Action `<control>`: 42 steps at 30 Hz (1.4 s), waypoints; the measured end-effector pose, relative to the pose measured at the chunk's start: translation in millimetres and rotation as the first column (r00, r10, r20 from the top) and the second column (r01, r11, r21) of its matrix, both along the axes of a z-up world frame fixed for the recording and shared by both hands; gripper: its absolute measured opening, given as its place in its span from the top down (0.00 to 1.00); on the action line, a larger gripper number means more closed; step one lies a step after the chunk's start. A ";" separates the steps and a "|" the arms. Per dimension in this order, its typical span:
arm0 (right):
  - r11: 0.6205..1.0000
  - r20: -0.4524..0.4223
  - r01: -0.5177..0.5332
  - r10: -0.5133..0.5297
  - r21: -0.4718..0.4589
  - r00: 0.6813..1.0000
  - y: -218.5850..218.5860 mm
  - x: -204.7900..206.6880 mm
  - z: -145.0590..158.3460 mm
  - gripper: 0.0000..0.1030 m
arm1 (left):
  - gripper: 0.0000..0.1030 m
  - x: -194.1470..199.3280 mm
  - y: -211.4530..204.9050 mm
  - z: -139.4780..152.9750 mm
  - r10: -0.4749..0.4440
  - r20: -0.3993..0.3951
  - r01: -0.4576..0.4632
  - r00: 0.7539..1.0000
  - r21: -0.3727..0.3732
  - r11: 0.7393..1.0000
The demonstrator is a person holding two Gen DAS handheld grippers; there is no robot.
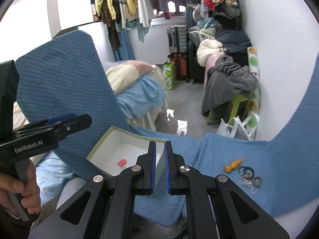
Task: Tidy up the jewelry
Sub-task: 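Open both tools to drop the green charm and silver ring into the box, then grasp the orange gourd charm with the left tool while the right tool grasps the woven bracelet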
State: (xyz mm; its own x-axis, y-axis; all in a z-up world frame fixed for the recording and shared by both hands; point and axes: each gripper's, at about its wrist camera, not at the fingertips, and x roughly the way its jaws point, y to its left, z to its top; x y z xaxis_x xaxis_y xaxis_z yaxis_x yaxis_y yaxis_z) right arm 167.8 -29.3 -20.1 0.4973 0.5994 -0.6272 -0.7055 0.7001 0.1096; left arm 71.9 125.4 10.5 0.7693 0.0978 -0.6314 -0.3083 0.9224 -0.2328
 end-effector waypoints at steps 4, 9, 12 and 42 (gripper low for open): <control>0.999 -0.007 0.055 -0.055 -0.003 0.998 -23.0 1.1 3.1 0.94 | 0.42 3.6 -16.8 3.7 -0.014 -0.003 0.014 1.000 0.003 1.000; 0.994 -0.002 0.110 -0.110 0.012 0.994 -51.8 0.9 5.1 0.94 | 0.42 8.6 -40.7 7.4 -0.060 0.008 0.060 0.998 0.010 0.998; 0.989 -0.006 0.145 -0.145 0.018 0.989 -69.7 2.4 6.1 0.94 | 0.42 12.8 -53.4 9.4 -0.096 0.028 0.096 0.995 -0.002 0.995; 0.934 -0.106 0.355 -0.357 -0.035 0.928 -202.0 49.6 -55.9 0.90 | 0.42 115.2 -154.1 -87.0 -0.322 -0.154 0.301 0.934 -0.142 0.943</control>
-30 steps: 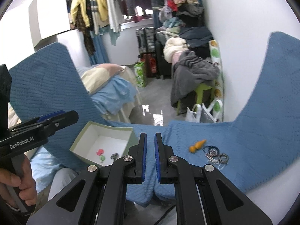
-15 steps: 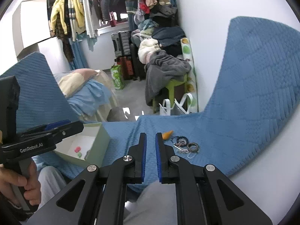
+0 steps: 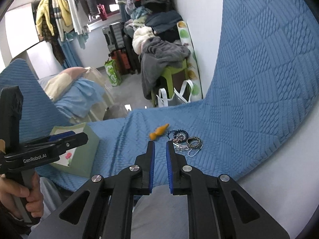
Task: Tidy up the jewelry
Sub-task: 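Grasp the orange gourd charm with the left tool while the right tool grasps the woven bracelet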
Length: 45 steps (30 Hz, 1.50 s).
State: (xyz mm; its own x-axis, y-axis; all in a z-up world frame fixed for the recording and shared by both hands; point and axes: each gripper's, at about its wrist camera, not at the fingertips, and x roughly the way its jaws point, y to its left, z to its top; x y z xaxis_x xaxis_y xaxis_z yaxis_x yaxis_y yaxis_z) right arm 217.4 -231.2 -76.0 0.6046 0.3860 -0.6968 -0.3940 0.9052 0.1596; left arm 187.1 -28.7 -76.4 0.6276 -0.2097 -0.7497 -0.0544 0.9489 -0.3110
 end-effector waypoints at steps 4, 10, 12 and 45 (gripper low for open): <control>1.000 -0.043 0.011 -0.011 -0.005 0.999 -5.7 19.9 -18.3 0.90 | 0.42 20.7 -2.9 -17.5 -0.004 -0.039 0.005 0.999 0.005 1.000; 1.000 -0.114 0.030 -0.031 -0.007 0.993 -11.7 52.1 -50.5 0.90 | 0.42 58.8 -4.7 -52.4 -0.043 -0.100 0.043 0.994 0.000 0.999; 0.999 -0.132 0.043 -0.045 -0.018 0.990 -13.0 62.8 -60.6 0.90 | 0.42 73.2 -6.0 -67.2 -0.051 -0.123 0.051 0.991 0.000 0.999; 0.980 -0.415 0.036 -0.116 -0.196 0.902 -11.5 204.3 -212.7 0.93 | 0.48 195.4 -22.6 -194.3 -0.160 -0.231 0.172 0.960 0.033 0.985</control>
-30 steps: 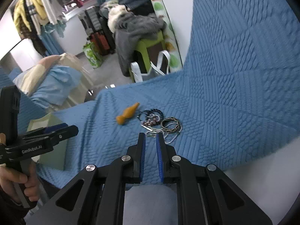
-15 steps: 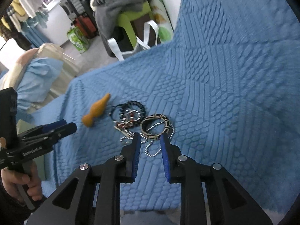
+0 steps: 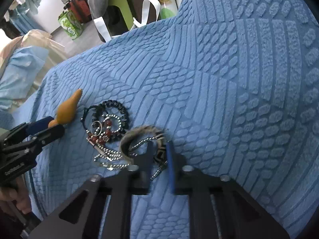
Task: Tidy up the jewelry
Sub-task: 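Grasp the orange gourd charm with the left tool while the right tool grasps the woven bracelet, then carry the orange charm and woven bracelet with both tools over the box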
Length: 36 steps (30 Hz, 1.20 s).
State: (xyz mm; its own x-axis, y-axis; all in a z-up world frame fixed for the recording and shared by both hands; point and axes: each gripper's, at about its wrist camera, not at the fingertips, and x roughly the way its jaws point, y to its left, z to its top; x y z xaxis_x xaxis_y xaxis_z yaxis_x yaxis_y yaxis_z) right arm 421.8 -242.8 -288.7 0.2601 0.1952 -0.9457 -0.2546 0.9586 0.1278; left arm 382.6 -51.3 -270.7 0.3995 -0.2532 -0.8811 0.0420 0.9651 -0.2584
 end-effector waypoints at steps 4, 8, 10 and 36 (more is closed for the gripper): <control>1.000 0.011 0.003 -0.003 -0.004 1.000 -4.6 -0.8 3.0 0.94 | 0.60 4.7 -1.6 -1.6 -0.003 0.004 0.003 1.000 0.008 1.000; 1.000 0.016 0.012 -0.012 -0.002 1.000 -6.0 -1.8 7.1 0.94 | 0.72 5.4 -0.4 -2.7 0.001 -0.002 -0.001 1.000 0.009 1.000; 1.000 0.024 0.016 -0.016 0.002 1.000 -5.6 -4.7 10.9 0.94 | 0.72 3.9 1.2 -1.5 0.009 -0.007 -0.009 1.000 -0.002 1.000; 1.000 0.131 -0.005 0.003 0.015 0.991 12.1 -79.3 82.8 0.94 | 0.73 -88.2 27.9 66.4 0.130 0.029 -0.127 0.991 -0.103 0.987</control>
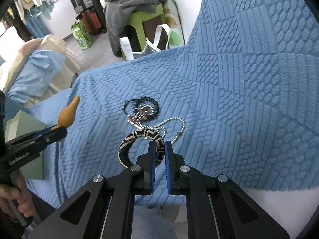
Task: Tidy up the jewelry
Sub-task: 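Carry the orange charm and woven bracelet with both tools over the box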
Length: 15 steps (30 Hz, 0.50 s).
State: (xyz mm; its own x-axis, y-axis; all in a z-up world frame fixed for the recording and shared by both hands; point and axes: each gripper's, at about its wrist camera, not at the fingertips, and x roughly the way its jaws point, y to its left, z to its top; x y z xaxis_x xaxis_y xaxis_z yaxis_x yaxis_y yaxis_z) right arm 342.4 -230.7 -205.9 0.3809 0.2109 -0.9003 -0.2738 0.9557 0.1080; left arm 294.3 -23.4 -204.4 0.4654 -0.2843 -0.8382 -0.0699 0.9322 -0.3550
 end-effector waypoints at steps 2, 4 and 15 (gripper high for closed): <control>1.000 0.012 -0.001 0.001 0.005 1.000 2.5 -7.6 6.7 0.94 | 0.72 -11.6 2.7 8.3 0.009 0.011 -0.009 1.000 0.000 1.000; 1.000 0.025 -0.006 0.006 0.010 1.000 5.2 -16.0 13.8 0.94 | 0.72 -21.9 3.8 16.1 0.012 0.022 -0.011 1.000 -0.003 1.000; 0.999 0.083 -0.040 0.036 0.035 0.996 18.2 -74.0 44.7 0.94 | 0.72 -82.3 4.3 50.4 0.050 0.070 -0.048 0.996 -0.025 0.999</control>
